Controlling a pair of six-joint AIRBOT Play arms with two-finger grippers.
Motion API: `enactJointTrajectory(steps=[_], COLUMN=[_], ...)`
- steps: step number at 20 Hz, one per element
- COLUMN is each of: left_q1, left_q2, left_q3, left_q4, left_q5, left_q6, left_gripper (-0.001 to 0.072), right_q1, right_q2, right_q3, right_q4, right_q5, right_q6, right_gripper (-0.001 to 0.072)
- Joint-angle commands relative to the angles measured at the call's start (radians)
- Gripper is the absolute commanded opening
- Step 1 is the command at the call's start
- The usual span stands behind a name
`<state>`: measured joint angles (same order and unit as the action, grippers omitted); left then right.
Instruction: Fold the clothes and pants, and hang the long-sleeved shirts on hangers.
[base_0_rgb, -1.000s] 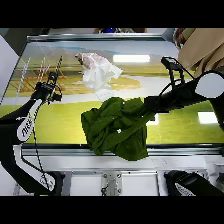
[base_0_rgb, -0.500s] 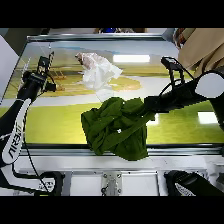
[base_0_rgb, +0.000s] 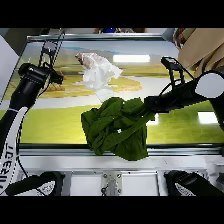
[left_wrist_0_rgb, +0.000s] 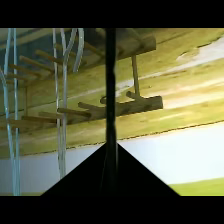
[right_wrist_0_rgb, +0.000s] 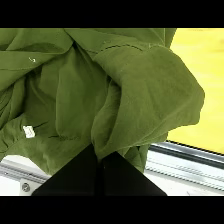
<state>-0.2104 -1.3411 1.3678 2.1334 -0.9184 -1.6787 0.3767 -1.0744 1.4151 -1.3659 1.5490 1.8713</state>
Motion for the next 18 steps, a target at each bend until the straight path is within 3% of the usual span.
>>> enactJointTrajectory(steps=[1,5,8,11,16,18], left_q1=[-0.034,0.062,0.213,0.377,0.504,0.512], left_q2=[0.089,0.189,0.239,0.242,0.241,0.242], left_q3=[0.001,0.001,0.001,0.001,0.001,-0.008], left_q4=[-0.249,-0.719,-1.07,-1.302,-1.296,-1.297], left_q5=[-0.034,-0.22,-0.422,-0.607,-0.651,-0.743], left_q6=[0.308,0.81,1.059,1.188,1.218,1.445], left_gripper=[0.0009,0.0009,0.0009,0.001,0.001,0.0009], right_q1=[0.001,0.001,0.001,0.001,0.001,0.001], right_q2=[0.0,0.0,0.0,0.0,0.0,0.0], right_q3=[0.0,0.0,0.0,0.0,0.0,0.0], right_q4=[0.0,0.0,0.0,0.0,0.0,0.0], right_q5=[0.0,0.0,0.0,0.0,0.0,0.0], right_q6=[0.0,0.0,0.0,0.0,0.0,0.0], right_gripper=[0.0014,0.0014,0.0014,0.0014,0.0014,0.0014])
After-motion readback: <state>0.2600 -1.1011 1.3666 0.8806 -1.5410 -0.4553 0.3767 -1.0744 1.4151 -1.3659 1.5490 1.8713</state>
